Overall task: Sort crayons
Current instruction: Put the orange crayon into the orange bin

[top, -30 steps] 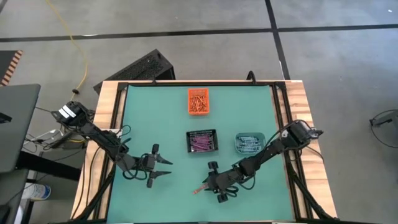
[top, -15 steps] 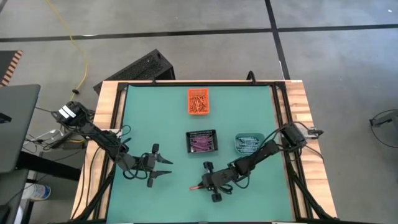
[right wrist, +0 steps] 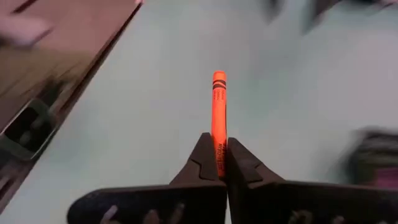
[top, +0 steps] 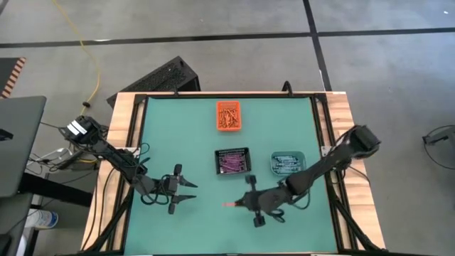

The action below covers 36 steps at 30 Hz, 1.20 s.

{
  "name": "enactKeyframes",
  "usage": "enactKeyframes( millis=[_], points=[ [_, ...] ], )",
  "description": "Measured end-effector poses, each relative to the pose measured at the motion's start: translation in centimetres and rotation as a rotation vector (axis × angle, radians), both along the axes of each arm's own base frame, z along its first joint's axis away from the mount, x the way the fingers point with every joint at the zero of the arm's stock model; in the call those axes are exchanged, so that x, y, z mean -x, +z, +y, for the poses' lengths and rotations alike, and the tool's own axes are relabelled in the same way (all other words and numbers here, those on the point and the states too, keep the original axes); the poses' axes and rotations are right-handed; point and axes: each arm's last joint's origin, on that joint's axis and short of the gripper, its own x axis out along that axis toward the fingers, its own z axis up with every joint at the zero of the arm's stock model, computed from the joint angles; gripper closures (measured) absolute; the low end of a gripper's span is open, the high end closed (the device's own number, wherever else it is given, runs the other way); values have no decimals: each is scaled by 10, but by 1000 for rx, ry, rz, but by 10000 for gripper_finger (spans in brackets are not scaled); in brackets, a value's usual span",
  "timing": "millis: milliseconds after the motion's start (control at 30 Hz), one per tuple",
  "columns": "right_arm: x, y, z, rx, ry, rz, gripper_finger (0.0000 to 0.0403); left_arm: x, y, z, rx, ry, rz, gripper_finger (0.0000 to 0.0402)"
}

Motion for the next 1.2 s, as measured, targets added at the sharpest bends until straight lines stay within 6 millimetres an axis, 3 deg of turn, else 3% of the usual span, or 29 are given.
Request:
enactKeyframes(
  millis=[167, 433, 567, 933, 1033, 1200],
  points=[
    [13, 38, -18, 114, -55, -64, 397, 0, 0, 0, 0, 1, 0, 239],
    [8, 57, -55, 198, -86, -92, 397, 0, 0, 0, -1, 1, 2, 239],
    [-6, 58, -93, 143, -303, -120, 397, 0, 0, 0, 1, 2, 2, 239],
    [-36, 12, -227, -274, -991, -139, 397, 0, 0, 0, 30, 7, 5, 239],
    [-39, 3, -253, -348, -1090, -196, 397, 0, -1, 0, 32, 7, 8, 239],
    [-46, -15, -278, -527, -1195, -291, 394, 0, -1, 0, 46, 5, 13, 239]
  ],
)
